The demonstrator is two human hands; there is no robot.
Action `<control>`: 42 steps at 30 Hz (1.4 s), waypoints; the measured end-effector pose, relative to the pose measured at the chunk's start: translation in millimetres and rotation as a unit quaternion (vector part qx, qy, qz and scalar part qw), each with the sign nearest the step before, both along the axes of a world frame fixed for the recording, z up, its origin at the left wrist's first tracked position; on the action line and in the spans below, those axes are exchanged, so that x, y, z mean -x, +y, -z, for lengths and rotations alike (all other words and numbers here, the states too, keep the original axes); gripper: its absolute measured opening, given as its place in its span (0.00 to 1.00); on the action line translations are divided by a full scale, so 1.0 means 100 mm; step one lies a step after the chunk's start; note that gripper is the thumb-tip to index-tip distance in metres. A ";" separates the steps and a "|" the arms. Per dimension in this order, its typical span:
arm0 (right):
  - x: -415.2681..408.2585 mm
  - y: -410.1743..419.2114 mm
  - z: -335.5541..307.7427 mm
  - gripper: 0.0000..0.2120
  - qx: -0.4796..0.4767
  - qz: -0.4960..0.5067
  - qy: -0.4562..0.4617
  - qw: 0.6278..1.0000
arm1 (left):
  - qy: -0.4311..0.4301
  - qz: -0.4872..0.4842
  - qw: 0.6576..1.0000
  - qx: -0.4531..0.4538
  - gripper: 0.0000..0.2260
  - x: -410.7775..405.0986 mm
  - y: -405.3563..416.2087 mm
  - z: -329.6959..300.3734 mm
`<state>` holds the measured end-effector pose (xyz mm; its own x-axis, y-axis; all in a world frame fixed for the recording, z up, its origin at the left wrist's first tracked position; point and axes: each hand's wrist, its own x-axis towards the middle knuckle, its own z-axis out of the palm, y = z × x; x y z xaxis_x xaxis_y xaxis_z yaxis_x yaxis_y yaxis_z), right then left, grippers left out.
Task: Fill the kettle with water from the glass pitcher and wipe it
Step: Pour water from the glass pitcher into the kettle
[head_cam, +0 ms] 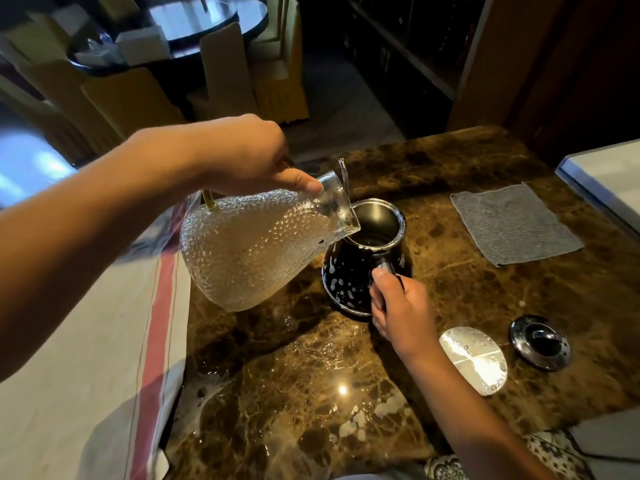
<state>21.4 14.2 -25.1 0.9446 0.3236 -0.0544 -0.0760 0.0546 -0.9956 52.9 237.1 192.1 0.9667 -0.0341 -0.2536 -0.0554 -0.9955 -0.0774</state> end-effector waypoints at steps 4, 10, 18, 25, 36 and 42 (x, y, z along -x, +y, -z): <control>0.00 0.00 0.01 0.29 0.000 -0.001 0.001 1.000 | 0.009 0.012 1.000 -0.019 0.34 -0.06 -0.05 -0.05; 0.00 0.00 0.01 0.30 -0.003 0.001 -0.004 1.000 | 0.013 0.015 0.999 -0.037 0.34 -0.14 -0.08 -0.07; 0.01 0.00 -0.02 0.30 -0.001 -0.005 -0.006 1.000 | 0.010 0.011 0.999 -0.039 0.34 -0.17 -0.06 -0.06; 0.01 0.01 -0.02 0.30 0.003 -0.003 -0.008 1.000 | 0.015 0.013 0.999 -0.051 0.35 -0.21 -0.09 -0.07; 0.02 0.01 -0.04 0.31 -0.003 0.003 -0.003 1.000 | 0.020 0.017 0.998 -0.057 0.34 -0.23 -0.13 -0.09; 0.02 0.01 -0.05 0.31 -0.007 0.000 -0.002 1.000 | 0.013 0.009 0.998 -0.056 0.34 -0.24 -0.17 -0.09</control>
<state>19.6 15.1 -20.1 0.9450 0.3237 -0.0464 -0.0721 0.0680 -0.9951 77.1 220.1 201.5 0.9590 -0.0215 -0.2827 -0.0769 -0.9794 -0.1864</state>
